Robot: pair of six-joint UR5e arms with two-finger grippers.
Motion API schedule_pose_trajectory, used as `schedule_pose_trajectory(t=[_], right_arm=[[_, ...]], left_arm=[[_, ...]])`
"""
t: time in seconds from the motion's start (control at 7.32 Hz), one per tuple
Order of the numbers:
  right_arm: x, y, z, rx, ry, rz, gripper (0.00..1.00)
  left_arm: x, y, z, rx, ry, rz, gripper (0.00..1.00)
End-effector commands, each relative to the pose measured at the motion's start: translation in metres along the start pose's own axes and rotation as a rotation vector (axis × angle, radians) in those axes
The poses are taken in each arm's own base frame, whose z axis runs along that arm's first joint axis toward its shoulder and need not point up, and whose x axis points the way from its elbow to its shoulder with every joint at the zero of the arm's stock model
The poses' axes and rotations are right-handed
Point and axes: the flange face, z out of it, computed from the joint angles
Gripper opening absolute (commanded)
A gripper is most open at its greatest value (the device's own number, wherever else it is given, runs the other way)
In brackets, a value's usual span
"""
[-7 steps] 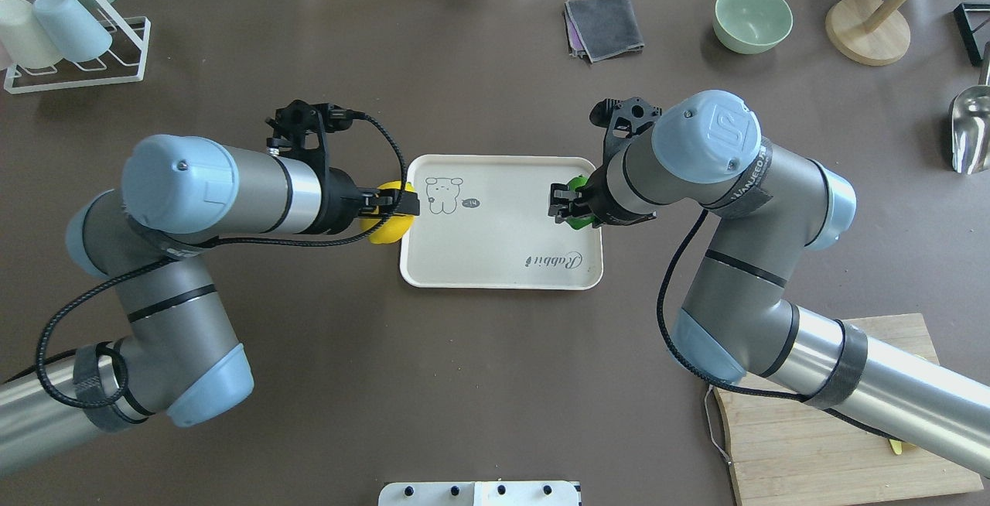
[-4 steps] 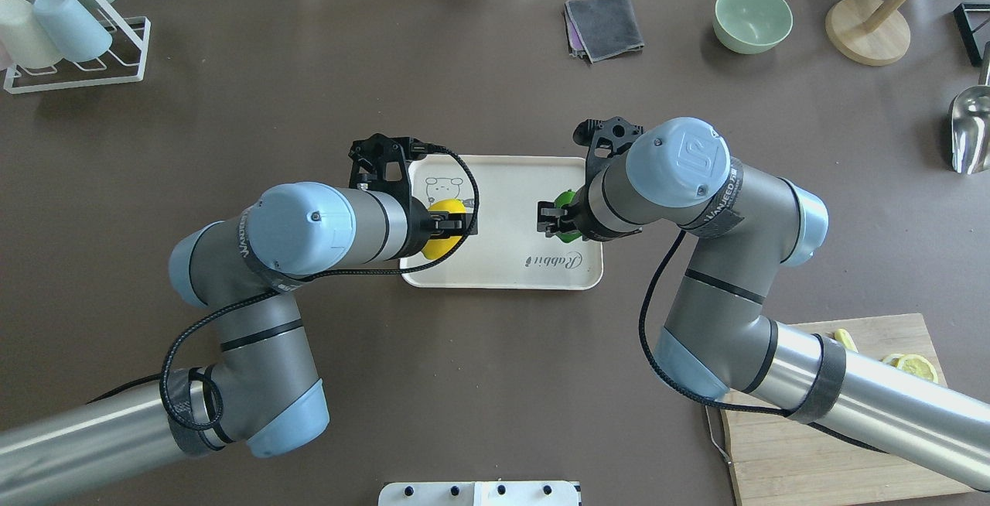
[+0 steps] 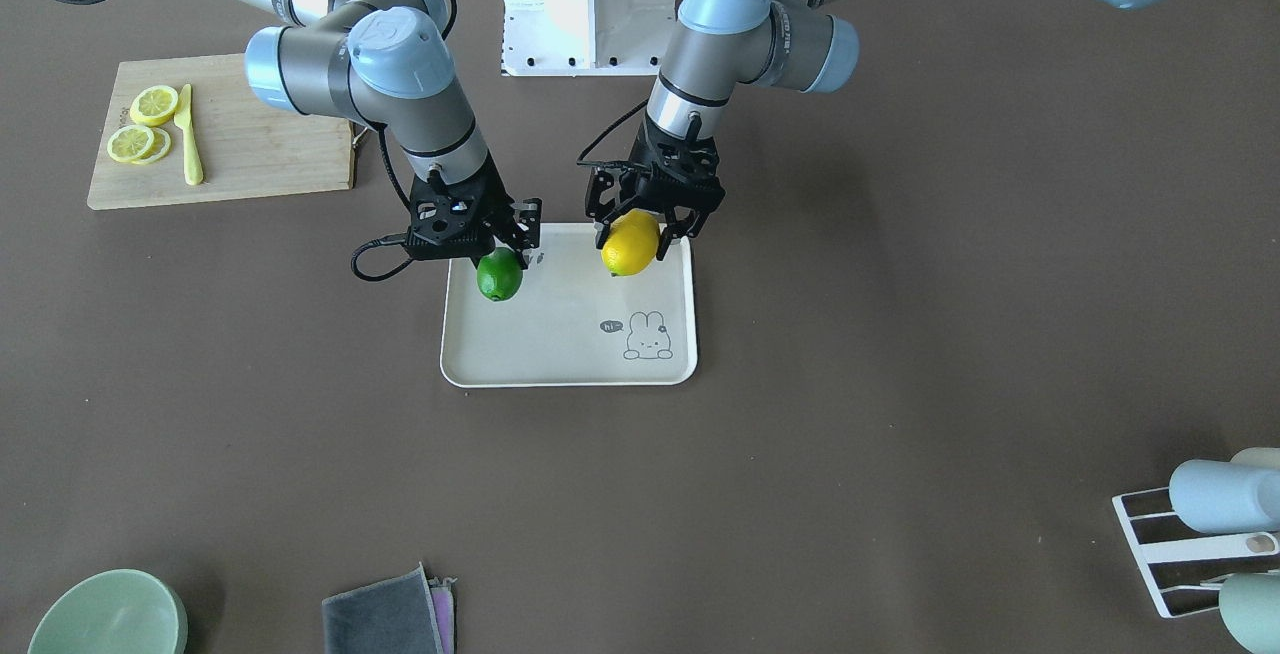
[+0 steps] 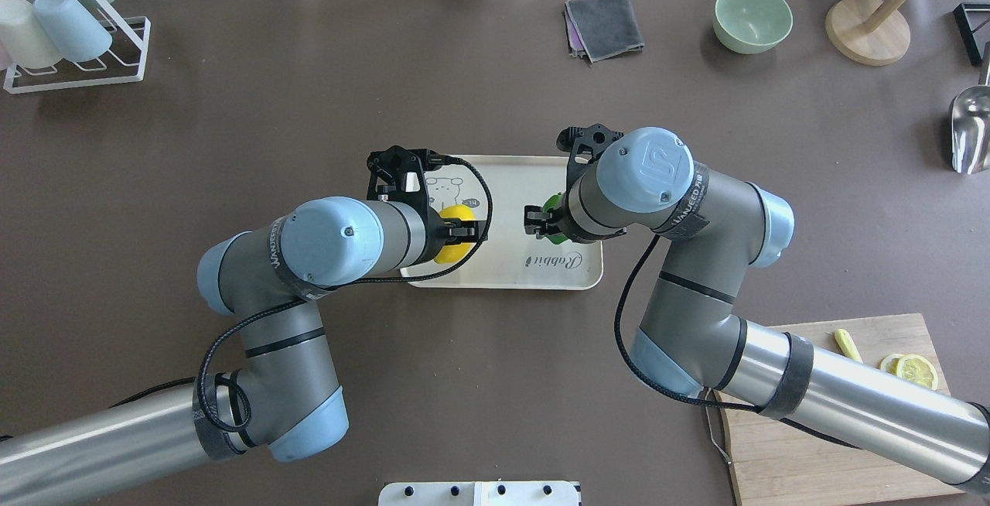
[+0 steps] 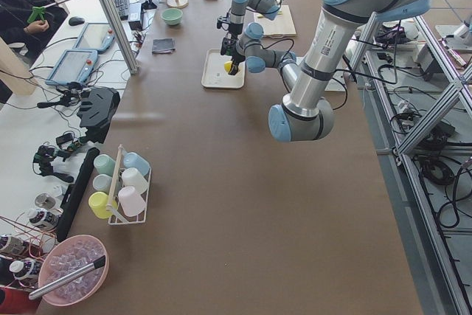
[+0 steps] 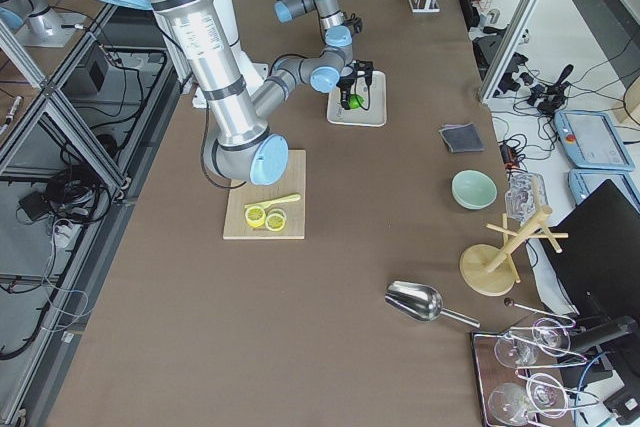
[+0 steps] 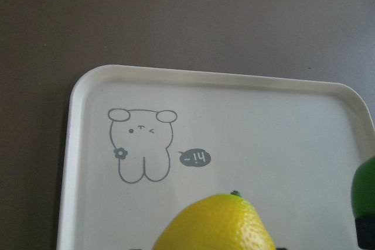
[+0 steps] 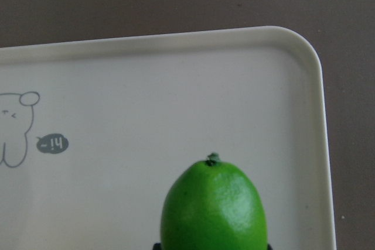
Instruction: Place all lemons on tray
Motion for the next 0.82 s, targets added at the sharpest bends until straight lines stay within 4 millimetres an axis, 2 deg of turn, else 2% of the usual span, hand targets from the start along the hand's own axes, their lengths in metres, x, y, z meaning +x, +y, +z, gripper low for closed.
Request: schedule_pose_trajectory(t=[0.0, 0.14, 0.41, 0.55, 0.68], right_arm=[[-0.007, -0.012, 0.002, 0.011, 0.004, 0.006, 0.97], [-0.007, -0.016, 0.004, 0.013, 0.01, 0.012, 0.99], [-0.004, -0.03, -0.006, 0.029, 0.002, 0.016, 0.99], [-0.011, -0.036, -0.015, 0.036, -0.014, 0.016, 1.0], [-0.011, -0.042, -0.023, 0.036, -0.026, 0.019, 1.0]], left_arm=[[-0.002, 0.001, 0.006, -0.001, -0.012, -0.001, 0.0], [-0.002, -0.003, 0.012, 0.025, -0.026, -0.003, 0.0], [0.006, -0.007, 0.024, 0.045, -0.043, -0.001, 0.0], [0.002, -0.008, 0.031, 0.045, -0.056, 0.005, 0.0], [-0.001, -0.01, 0.034, 0.054, -0.048, 0.008, 0.22]])
